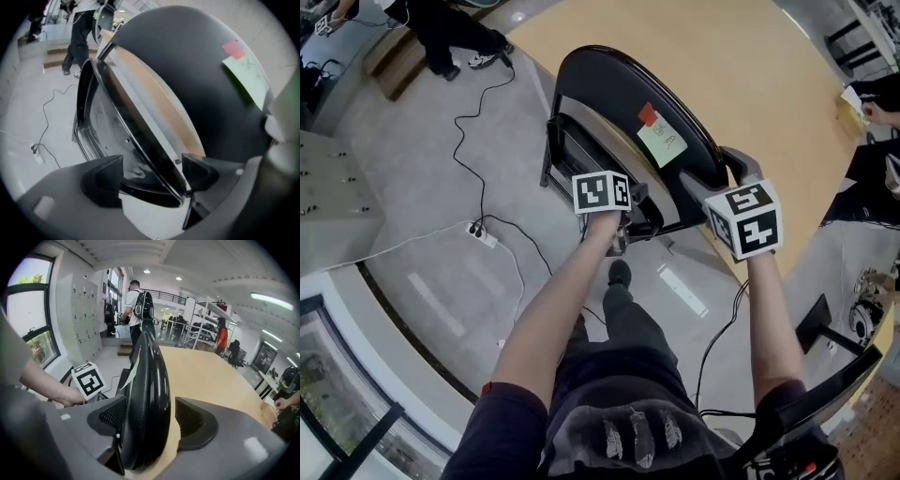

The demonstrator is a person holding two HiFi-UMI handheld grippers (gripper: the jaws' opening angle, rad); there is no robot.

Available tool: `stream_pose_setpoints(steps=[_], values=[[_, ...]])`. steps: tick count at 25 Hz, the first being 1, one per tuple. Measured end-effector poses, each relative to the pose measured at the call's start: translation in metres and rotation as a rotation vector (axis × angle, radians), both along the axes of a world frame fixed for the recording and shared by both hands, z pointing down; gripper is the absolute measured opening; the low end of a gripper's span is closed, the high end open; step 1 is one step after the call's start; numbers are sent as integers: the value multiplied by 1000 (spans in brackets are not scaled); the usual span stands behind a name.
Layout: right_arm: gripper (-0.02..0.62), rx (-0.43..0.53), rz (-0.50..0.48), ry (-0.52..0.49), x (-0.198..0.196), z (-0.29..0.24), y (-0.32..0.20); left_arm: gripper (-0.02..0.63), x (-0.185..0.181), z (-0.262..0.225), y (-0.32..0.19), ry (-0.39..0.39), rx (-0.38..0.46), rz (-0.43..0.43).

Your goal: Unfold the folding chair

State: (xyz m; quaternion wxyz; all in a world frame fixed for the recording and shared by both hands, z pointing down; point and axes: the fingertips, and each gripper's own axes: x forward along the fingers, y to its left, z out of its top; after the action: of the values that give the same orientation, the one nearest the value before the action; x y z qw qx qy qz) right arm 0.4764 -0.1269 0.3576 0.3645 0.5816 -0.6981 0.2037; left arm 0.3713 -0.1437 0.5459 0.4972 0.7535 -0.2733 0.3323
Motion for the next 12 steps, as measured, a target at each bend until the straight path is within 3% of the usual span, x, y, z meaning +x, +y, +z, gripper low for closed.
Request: stream_pose_setpoints(steps=[3,7,12], values=[[290,-8,-35,-10,-14,15,-1,372,0,12,-7,4,-30,-49],[241,9,-3,27,-6,16,1,375,13,18,-5,84,-82,-54],[201,-31,18,-27,-6,20,-3,244,21,8,-3,190,-84,-89]])
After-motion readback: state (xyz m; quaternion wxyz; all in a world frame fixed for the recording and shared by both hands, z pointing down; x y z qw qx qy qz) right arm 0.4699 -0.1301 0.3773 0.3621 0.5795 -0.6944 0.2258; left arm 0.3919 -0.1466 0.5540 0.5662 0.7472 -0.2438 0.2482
